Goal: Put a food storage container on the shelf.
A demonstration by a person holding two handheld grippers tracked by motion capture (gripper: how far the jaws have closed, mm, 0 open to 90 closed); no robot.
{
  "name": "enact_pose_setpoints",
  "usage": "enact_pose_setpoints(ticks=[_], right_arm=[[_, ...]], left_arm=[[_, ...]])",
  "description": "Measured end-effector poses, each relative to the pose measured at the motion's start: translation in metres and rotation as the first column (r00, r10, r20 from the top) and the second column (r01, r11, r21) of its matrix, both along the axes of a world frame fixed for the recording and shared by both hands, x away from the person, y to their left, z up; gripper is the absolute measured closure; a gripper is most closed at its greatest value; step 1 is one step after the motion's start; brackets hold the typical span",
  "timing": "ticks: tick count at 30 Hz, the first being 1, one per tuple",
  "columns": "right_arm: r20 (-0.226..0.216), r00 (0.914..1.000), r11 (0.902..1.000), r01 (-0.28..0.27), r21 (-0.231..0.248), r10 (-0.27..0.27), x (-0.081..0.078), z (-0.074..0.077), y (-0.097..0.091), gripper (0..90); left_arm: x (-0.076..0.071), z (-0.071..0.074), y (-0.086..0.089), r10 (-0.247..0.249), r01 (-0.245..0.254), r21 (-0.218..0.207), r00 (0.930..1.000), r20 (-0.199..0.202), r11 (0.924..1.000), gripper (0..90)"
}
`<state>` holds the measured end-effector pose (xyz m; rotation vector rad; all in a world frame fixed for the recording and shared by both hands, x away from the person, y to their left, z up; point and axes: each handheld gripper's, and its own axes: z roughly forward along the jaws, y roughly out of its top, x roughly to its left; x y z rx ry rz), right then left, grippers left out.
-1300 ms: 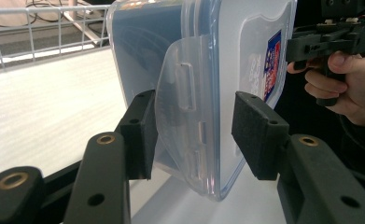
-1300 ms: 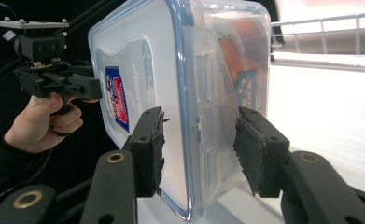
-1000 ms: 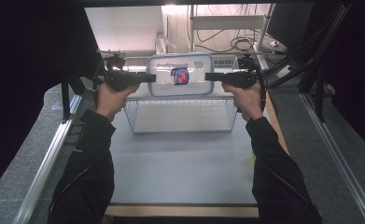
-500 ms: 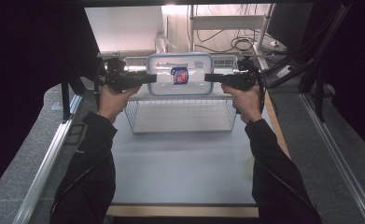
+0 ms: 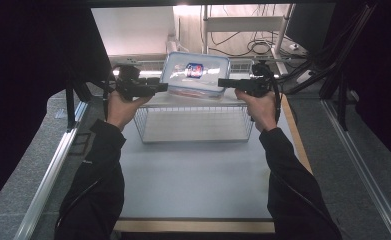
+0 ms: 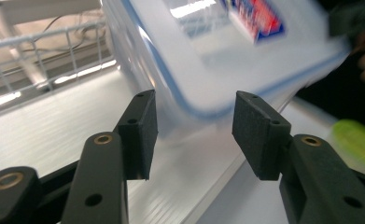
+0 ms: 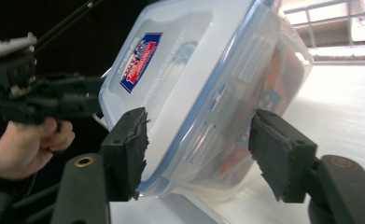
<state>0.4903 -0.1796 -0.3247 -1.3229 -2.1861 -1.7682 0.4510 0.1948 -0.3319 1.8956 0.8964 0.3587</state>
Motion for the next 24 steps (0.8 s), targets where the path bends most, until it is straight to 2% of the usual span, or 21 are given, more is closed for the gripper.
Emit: enact_pose_setpoints(ticks=[2,7,9,12,15,17,21,22,24], right_arm=[[-0.016,0.9998,1.0000,0.009,-0.004,-0.009,0.003,0.000,0.000,32.3],[-0.076,0.9969,0.9997,0.019,-0.014,-0.020,0.007,0.000,-0.001,23.9],[-0.063,0.9979,0.9999,0.012,-0.008,-0.013,0.006,0.001,-0.005,26.6],[-0.035,0.9993,0.9997,0.016,-0.017,-0.016,0.003,0.003,-0.011,26.1],[0.016,0.9998,0.9984,0.013,-0.055,-0.012,-0.006,0.006,-0.014,27.9],[0.065,0.9978,0.9975,0.017,-0.069,-0.012,-0.014,0.009,-0.015,36.3],[0.158,0.9875,0.9869,0.021,-0.160,0.005,-0.035,0.013,-0.014,56.3],[0.168,0.9857,0.9852,0.014,-0.171,0.015,-0.040,0.012,-0.014,63.3],[0.191,0.9810,0.9794,0.005,-0.202,0.034,-0.050,0.009,-0.010,71.6]], left_arm=[[0.001,-0.003,-0.005,-0.012,0.012,0.014,0.9999,-0.003,0.9998,50.4],[0.002,-0.004,-0.010,-0.026,0.026,0.002,0.9997,-0.001,0.9997,46.9],[0.002,-0.003,-0.009,-0.026,0.026,0.001,0.9996,0.006,0.9997,45.4],[0.001,-0.002,-0.007,-0.024,0.024,-0.009,0.9997,0.011,0.9997,43.1],[0.000,-0.002,-0.004,-0.012,0.013,-0.020,0.9998,0.018,0.9997,41.3],[-0.001,-0.003,-0.002,-0.006,0.006,-0.020,0.9998,0.019,0.9998,41.6],[-0.003,-0.004,0.002,-0.003,0.003,-0.021,0.9998,0.021,0.9998,45.6],[-0.003,-0.004,0.002,-0.001,0.002,-0.019,0.9998,0.021,0.9998,47.3],[-0.002,-0.005,0.004,0.004,-0.004,-0.022,0.9998,0.019,0.9998,51.1]])
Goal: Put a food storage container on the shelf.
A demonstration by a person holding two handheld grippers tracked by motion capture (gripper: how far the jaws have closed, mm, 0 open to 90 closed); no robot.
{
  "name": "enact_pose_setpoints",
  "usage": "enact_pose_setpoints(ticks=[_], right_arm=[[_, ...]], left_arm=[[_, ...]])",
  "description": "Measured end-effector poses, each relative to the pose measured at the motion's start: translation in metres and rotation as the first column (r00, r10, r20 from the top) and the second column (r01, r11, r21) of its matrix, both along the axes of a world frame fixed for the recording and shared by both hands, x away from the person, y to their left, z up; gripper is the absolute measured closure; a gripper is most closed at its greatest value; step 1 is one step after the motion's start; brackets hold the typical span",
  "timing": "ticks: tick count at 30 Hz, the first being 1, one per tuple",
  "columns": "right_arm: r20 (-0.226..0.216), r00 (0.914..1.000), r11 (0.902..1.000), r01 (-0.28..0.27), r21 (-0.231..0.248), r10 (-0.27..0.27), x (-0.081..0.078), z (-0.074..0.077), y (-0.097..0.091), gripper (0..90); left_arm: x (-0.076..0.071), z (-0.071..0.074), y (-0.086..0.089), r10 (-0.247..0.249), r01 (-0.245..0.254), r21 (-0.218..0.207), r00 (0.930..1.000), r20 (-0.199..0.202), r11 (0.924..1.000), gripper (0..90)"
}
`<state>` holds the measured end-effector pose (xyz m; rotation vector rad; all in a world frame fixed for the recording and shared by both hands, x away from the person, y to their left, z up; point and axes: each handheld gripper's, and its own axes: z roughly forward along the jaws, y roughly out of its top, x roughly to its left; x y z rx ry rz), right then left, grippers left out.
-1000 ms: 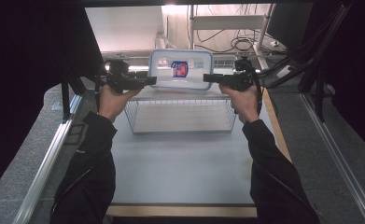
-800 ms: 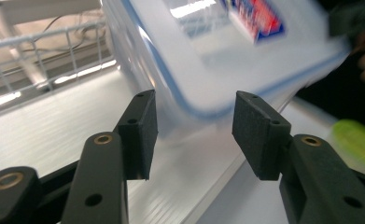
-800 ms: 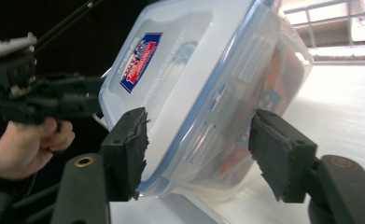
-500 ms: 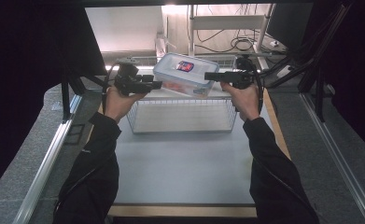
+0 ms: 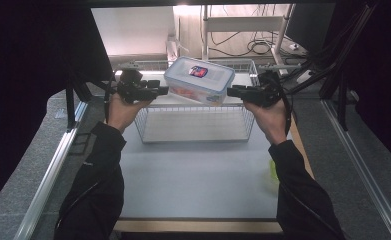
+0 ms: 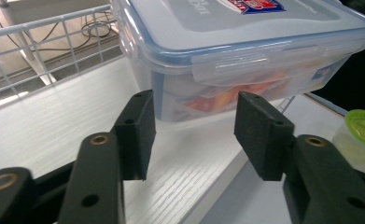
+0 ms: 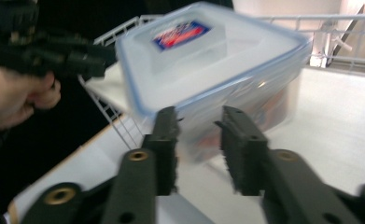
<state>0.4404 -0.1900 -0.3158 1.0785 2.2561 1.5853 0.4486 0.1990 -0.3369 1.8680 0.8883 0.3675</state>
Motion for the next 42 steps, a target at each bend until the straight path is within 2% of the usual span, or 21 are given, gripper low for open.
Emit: enact_pose_setpoints(ticks=[2,4,7,11,23,26,32,38,42], right_arm=[[0.008,0.9999,0.9992,-0.008,-0.039,0.008,-0.006,-0.004,0.006,77.5],[0.008,0.9999,0.9977,-0.010,-0.068,0.010,-0.008,-0.008,0.012,79.6],[0.021,0.9995,0.9944,0.027,-0.103,-0.025,-0.005,-0.009,0.018,81.0],[0.001,0.9986,0.9956,0.053,-0.078,-0.053,0.003,-0.010,0.020,81.3],[-0.035,0.9924,0.9915,0.115,-0.060,-0.118,0.032,-0.011,0.028,83.2],[-0.041,0.9902,0.9899,0.131,-0.055,-0.133,0.037,-0.011,0.029,85.0],[-0.049,0.9868,0.9873,0.152,-0.045,-0.154,0.044,-0.012,0.030,87.1],[-0.039,0.9856,0.9849,0.162,-0.060,-0.165,0.046,-0.011,0.031,86.9],[-0.035,0.9835,0.9824,0.175,-0.066,-0.177,0.049,-0.011,0.031,87.2]], left_arm=[[0.001,0.000,0.001,0.009,-0.009,-0.008,1.0000,-0.003,0.9999,54.8],[0.001,0.000,0.001,0.012,-0.013,-0.010,0.9999,-0.003,0.9999,57.2],[0.001,0.001,0.000,0.022,-0.022,-0.007,0.9997,-0.006,0.9997,59.2],[0.002,0.002,0.002,0.026,-0.026,-0.002,0.9996,-0.013,0.9996,60.9],[0.006,-0.003,0.005,0.063,-0.063,0.003,0.9975,-0.032,0.9980,66.6],[0.007,-0.003,0.004,0.056,-0.056,0.004,0.9979,-0.034,0.9984,67.7],[0.006,-0.004,0.002,0.055,-0.055,0.003,0.9980,-0.032,0.9985,67.5],[0.004,-0.007,0.001,0.044,-0.045,-0.002,0.9981,-0.042,0.9990,66.9],[0.003,-0.008,-0.003,0.044,-0.044,0.020,0.9980,-0.044,0.9988,65.3]])
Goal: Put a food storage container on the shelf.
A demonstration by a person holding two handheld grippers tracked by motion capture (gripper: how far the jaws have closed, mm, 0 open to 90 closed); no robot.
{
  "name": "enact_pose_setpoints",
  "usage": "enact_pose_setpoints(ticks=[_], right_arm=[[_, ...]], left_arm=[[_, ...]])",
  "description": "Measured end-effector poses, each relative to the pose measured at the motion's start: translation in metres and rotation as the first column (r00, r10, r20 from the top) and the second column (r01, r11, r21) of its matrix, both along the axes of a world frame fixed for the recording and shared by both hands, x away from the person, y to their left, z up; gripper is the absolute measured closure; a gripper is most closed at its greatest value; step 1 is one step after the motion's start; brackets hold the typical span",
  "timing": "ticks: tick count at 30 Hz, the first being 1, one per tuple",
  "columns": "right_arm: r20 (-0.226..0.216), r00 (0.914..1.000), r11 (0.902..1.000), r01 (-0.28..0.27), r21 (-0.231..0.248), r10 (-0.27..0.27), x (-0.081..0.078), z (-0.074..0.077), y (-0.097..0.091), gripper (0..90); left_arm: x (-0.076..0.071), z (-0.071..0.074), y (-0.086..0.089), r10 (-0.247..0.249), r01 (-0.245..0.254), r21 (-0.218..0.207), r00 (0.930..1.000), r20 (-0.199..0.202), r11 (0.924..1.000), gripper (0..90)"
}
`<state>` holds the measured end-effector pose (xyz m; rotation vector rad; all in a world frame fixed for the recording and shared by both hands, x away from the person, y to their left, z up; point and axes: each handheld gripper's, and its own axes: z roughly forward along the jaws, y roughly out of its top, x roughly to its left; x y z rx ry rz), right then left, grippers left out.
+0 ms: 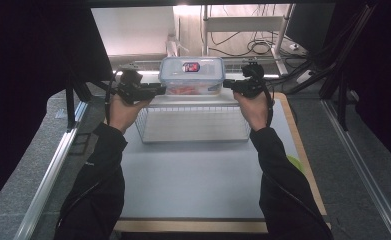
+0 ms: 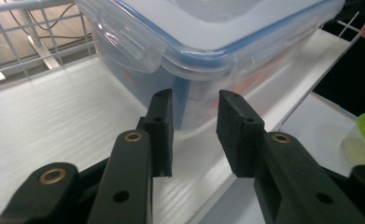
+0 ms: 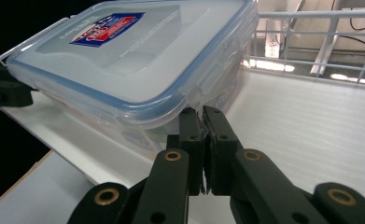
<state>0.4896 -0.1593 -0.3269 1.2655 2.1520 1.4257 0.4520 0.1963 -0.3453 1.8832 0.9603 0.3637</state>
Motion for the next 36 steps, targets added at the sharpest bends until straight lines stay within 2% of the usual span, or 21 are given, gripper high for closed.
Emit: enact_pose_setpoints(ticks=[1,8,10,12,14,16,20,23,29,30,34,36], right_arm=[[-0.005,1.0000,1.0000,0.003,0.001,-0.003,0.002,0.000,0.000,87.3],[-0.006,1.0000,1.0000,-0.002,-0.005,0.002,0.004,0.000,0.001,86.4],[0.003,1.0000,1.0000,-0.005,-0.008,0.005,0.001,0.001,0.000,85.3],[0.014,0.9998,0.9998,-0.013,-0.012,0.013,-0.003,0.002,-0.003,82.6],[0.024,0.9994,0.9997,-0.025,0.002,0.025,-0.008,0.003,-0.007,79.6],[0.032,0.9986,0.9990,-0.043,0.009,0.043,-0.014,0.004,-0.011,75.5],[0.057,0.9958,0.9974,-0.072,-0.004,0.072,-0.027,0.003,-0.016,66.9],[0.069,0.9930,0.9952,-0.095,-0.026,0.096,-0.038,0.000,-0.018,58.9],[0.073,0.9873,0.9881,-0.136,-0.072,0.141,-0.061,-0.015,-0.017,43.4],[0.079,0.9859,0.9867,-0.141,-0.079,0.148,-0.066,-0.018,-0.016,40.9],[0.106,0.9808,0.9801,-0.150,-0.130,0.164,-0.082,-0.029,-0.012,31.1],[0.110,0.9781,0.9772,-0.161,-0.139,0.177,-0.090,-0.033,-0.011,27.2]], left_arm=[[0.000,0.000,-0.002,0.012,-0.012,0.016,0.9999,0.002,0.9998,65.5],[-0.001,0.000,-0.001,0.010,-0.010,0.005,0.9999,0.003,0.9999,65.5],[-0.005,0.001,0.001,0.005,-0.005,0.001,0.9999,0.013,1.0000,62.7],[-0.010,0.002,0.002,0.004,-0.004,0.020,0.9995,0.032,0.9998,59.3],[-0.017,0.003,0.004,0.003,-0.004,0.026,0.9987,0.051,0.9997,54.6],[-0.026,0.003,0.006,-0.005,0.004,0.014,0.9980,0.064,0.9999,48.1],[-0.043,-0.001,0.006,-0.016,0.013,0.027,0.9955,0.094,0.9995,37.5],[-0.056,-0.004,0.005,-0.028,0.026,0.021,0.9936,0.109,0.9995,32.0],[-0.080,-0.016,-0.002,-0.063,0.062,0.012,0.9911,0.118,0.9980,21.8],[-0.080,-0.016,-0.002,-0.063,0.062,0.012,0.9911,0.118,0.9980,20.0],[-0.099,-0.028,-0.010,-0.076,0.071,0.037,0.9887,0.130,0.9968,14.0],[-0.107,-0.033,-0.012,-0.078,0.072,0.050,0.9882,0.132,0.9961,11.6]])
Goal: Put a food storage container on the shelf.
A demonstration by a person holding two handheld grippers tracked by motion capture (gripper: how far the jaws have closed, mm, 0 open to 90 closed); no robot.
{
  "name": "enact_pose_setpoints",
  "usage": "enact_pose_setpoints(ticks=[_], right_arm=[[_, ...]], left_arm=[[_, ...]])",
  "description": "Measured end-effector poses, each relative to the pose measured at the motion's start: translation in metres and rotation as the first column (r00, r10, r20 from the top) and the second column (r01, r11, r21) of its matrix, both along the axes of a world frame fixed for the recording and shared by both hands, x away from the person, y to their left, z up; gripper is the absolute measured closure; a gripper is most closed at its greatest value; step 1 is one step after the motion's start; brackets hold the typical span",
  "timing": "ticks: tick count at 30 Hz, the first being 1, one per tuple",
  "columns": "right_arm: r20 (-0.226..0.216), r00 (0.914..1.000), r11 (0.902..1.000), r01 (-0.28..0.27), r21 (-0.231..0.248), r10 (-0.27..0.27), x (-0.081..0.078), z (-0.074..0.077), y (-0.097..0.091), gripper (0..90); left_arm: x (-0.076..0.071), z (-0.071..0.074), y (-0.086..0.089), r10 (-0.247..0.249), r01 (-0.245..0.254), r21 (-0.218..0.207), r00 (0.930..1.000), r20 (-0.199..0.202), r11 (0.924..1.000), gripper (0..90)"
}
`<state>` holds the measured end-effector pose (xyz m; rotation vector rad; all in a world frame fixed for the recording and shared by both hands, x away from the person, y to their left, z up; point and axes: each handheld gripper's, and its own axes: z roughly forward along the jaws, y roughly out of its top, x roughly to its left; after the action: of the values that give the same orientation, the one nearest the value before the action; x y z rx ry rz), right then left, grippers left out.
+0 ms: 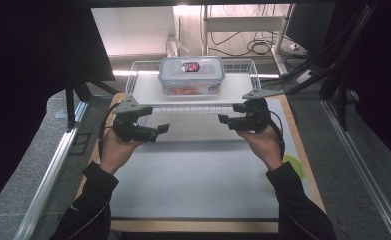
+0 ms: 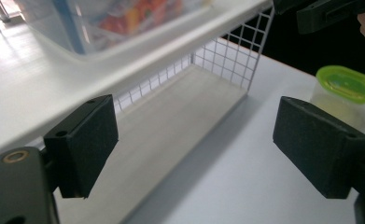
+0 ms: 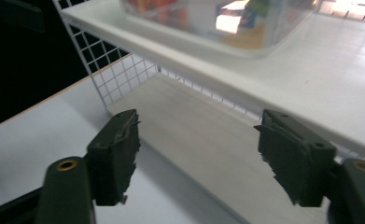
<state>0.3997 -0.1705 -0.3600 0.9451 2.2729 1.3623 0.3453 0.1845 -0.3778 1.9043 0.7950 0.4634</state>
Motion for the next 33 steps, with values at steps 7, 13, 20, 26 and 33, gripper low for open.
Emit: enact_pose_setpoints(ticks=[7,13,20,26,33], right_arm=[[0.028,0.9991,0.9992,-0.030,-0.026,0.031,-0.021,-0.014,-0.001,19.1],[0.030,0.9980,0.9984,-0.055,-0.013,0.055,-0.032,-0.032,-0.009,12.1],[0.012,0.9980,0.9968,-0.061,-0.051,0.062,-0.042,-0.051,-0.021,7.2],[-0.006,0.9979,0.9959,-0.064,-0.063,0.064,-0.055,-0.064,-0.029,3.9],[-0.021,0.9976,0.9944,-0.068,-0.080,0.067,-0.069,-0.077,-0.035,2.9]], left_arm=[[-0.022,-0.020,-0.004,-0.003,0.003,0.019,0.9999,-0.012,0.9998,6.6],[-0.036,-0.041,-0.003,0.001,-0.001,0.007,1.0000,-0.003,1.0000,4.3],[-0.048,-0.059,0.000,-0.002,0.001,0.044,0.9997,0.023,0.9990,2.3],[-0.061,-0.074,-0.002,-0.023,0.022,0.079,0.9997,0.008,0.9966,0.0],[-0.075,-0.096,0.003,-0.014,0.013,0.071,0.9999,0.007,0.9974,1.1]])
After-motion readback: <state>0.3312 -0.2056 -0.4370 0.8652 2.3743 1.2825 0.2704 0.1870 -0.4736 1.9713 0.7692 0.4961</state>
